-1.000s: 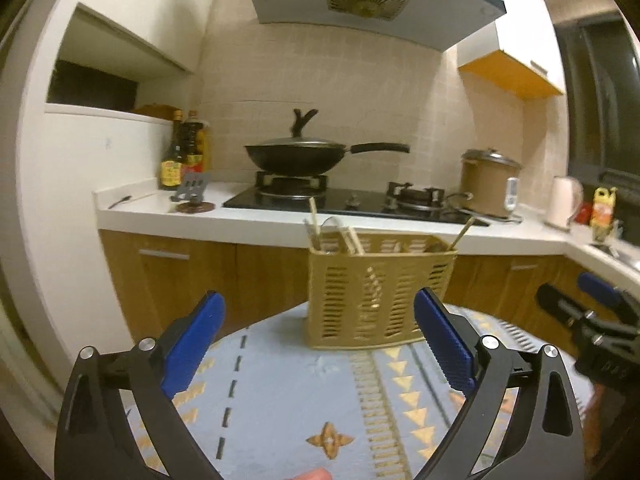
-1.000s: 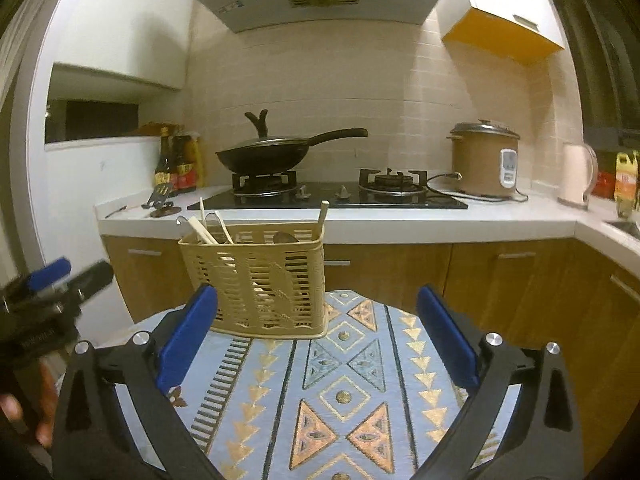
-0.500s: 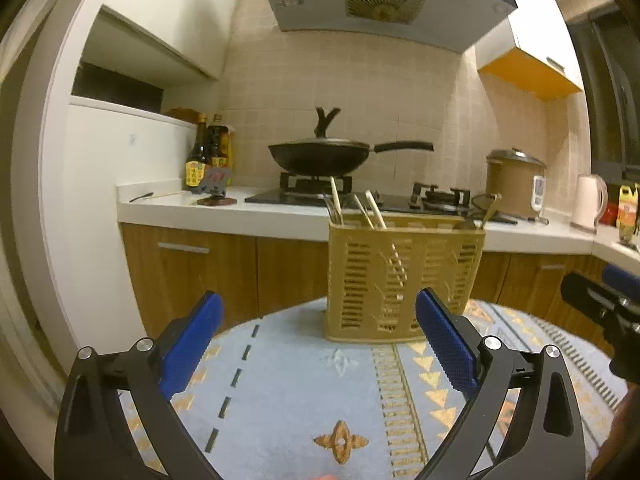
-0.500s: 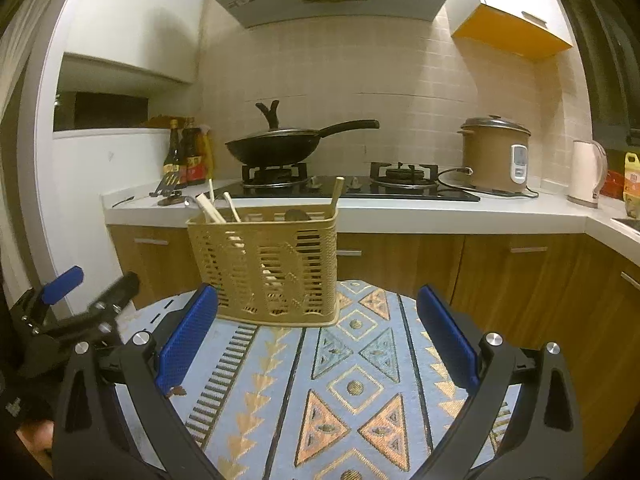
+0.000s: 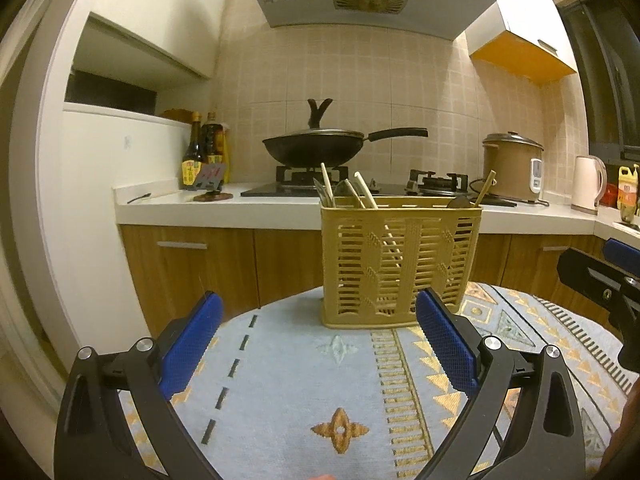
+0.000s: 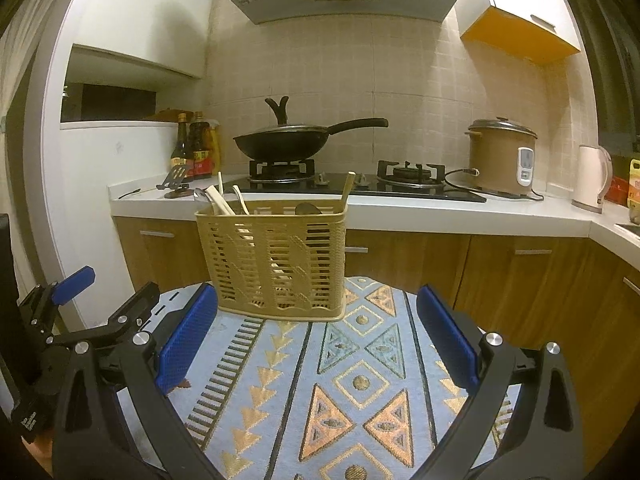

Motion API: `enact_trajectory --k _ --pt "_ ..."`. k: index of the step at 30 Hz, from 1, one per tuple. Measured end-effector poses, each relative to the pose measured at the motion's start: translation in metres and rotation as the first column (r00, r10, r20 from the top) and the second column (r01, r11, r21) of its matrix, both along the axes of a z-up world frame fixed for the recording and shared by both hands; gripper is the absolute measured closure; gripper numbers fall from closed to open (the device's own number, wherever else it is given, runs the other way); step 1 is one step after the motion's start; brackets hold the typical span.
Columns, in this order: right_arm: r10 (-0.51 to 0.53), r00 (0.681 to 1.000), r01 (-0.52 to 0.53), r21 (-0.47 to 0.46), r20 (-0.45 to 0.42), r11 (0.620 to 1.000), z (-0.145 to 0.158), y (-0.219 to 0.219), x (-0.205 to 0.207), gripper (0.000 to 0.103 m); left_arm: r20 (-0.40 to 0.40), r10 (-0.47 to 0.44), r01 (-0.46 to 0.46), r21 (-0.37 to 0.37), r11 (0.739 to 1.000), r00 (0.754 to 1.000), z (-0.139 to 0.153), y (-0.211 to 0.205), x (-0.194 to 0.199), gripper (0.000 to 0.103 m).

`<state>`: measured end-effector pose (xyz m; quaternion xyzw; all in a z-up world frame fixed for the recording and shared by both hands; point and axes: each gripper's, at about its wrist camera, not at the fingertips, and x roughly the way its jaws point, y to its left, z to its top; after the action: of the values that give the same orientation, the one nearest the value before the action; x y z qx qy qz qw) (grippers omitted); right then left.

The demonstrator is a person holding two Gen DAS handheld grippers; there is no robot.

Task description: Organize utensils

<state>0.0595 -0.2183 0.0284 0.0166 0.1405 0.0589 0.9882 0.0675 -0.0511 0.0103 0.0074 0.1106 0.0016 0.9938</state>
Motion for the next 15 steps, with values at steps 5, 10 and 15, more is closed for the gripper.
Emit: enact_trajectory --k 5,10,15 --pt "-0.004 1.0 0.004 -0.006 -0.001 1.0 -0.0006 0.0012 0.0001 0.008 0.003 -0.002 0.001 0.035 0.999 1.0 -0.0009 -0.0061 -0.001 0.009" --pt "-0.006 1.0 0.006 -0.013 -0.005 1.0 -0.002 0.0027 0.0015 0.008 -0.001 -0.004 0.004 0.045 0.999 1.0 -0.0019 -0.0079 -0.0007 0.009" --pt "-0.007 1.0 0.007 -0.013 -0.007 1.0 -0.0024 0.0029 0.0013 0.008 -0.011 -0.006 0.006 0.031 1.0 1.0 -0.0013 -0.0054 0.0015 0.009"
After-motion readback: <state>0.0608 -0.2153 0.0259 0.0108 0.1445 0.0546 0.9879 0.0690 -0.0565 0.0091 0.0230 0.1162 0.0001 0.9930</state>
